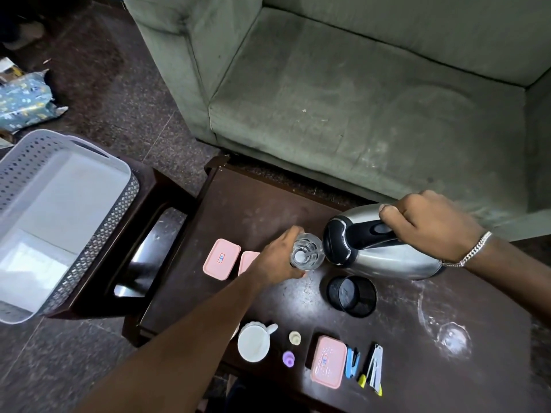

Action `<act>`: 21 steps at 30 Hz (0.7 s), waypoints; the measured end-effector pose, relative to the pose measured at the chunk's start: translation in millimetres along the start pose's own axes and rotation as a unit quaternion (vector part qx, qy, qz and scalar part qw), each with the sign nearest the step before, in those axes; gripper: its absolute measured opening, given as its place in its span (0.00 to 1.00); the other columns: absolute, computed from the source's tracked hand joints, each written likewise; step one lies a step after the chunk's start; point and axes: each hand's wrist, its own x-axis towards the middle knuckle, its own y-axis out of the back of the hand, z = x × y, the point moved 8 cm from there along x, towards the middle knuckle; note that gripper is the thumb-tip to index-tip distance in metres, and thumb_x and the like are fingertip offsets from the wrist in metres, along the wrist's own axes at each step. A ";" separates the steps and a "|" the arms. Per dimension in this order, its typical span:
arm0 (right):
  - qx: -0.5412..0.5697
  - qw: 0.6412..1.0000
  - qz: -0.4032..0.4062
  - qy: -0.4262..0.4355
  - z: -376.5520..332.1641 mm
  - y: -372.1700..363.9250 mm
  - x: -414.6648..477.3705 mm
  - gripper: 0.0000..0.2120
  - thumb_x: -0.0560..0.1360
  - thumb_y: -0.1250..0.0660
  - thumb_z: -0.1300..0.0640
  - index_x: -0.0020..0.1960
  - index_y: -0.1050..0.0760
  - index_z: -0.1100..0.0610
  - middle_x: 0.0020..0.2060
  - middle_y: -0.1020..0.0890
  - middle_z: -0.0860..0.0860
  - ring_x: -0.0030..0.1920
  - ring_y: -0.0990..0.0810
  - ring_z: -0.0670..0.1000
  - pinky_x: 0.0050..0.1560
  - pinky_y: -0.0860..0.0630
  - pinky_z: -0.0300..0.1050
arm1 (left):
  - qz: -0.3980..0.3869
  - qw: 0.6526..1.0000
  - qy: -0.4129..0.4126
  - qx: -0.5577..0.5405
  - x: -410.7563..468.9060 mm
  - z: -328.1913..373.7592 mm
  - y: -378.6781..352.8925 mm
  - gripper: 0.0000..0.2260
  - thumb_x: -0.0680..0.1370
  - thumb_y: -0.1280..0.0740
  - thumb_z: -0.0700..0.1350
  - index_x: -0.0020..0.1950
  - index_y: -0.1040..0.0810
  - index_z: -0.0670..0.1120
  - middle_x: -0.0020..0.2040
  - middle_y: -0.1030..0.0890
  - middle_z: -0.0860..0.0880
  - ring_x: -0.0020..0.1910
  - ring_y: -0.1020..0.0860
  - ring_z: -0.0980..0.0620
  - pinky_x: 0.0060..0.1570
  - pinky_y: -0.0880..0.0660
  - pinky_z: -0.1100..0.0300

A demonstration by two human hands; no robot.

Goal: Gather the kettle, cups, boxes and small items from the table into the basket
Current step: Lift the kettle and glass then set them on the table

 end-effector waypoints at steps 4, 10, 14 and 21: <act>-0.020 1.000 0.003 0.005 -4.7 -2.2 -4.8 0.27 0.78 0.44 0.44 0.25 0.40 0.57 0.20 0.36 0.54 0.26 0.29 0.62 0.27 0.40 0.46 | -0.012 1.000 -0.010 0.019 -3.5 -1.1 -1.3 0.40 0.61 0.15 0.46 0.66 0.35 0.56 0.64 0.23 0.54 0.60 0.21 0.48 0.61 0.23 0.48; -0.036 0.999 -0.016 0.007 -8.5 -7.5 -7.3 0.27 0.79 0.45 0.43 0.29 0.32 0.60 0.21 0.35 0.55 0.28 0.30 0.62 0.30 0.40 0.47 | -0.031 0.998 -0.021 0.046 -7.3 -1.4 -2.6 0.41 0.61 0.15 0.48 0.66 0.36 0.55 0.65 0.23 0.52 0.62 0.20 0.45 0.61 0.23 0.48; -0.044 0.999 -0.013 0.012 -14.0 -5.4 -8.7 0.26 0.79 0.46 0.44 0.28 0.36 0.59 0.22 0.35 0.54 0.28 0.31 0.61 0.30 0.41 0.47 | -0.036 0.998 -0.025 0.052 -9.5 -2.0 -2.6 0.42 0.61 0.15 0.48 0.67 0.35 0.54 0.66 0.23 0.52 0.63 0.21 0.45 0.61 0.23 0.48; -0.083 0.996 -0.008 0.033 -21.6 -4.5 -8.4 0.27 0.80 0.48 0.43 0.29 0.35 0.58 0.22 0.35 0.52 0.26 0.33 0.56 0.26 0.45 0.43 | -0.040 0.998 -0.022 0.051 -12.8 -2.1 -3.4 0.42 0.61 0.15 0.48 0.68 0.35 0.53 0.67 0.23 0.51 0.63 0.21 0.45 0.62 0.23 0.48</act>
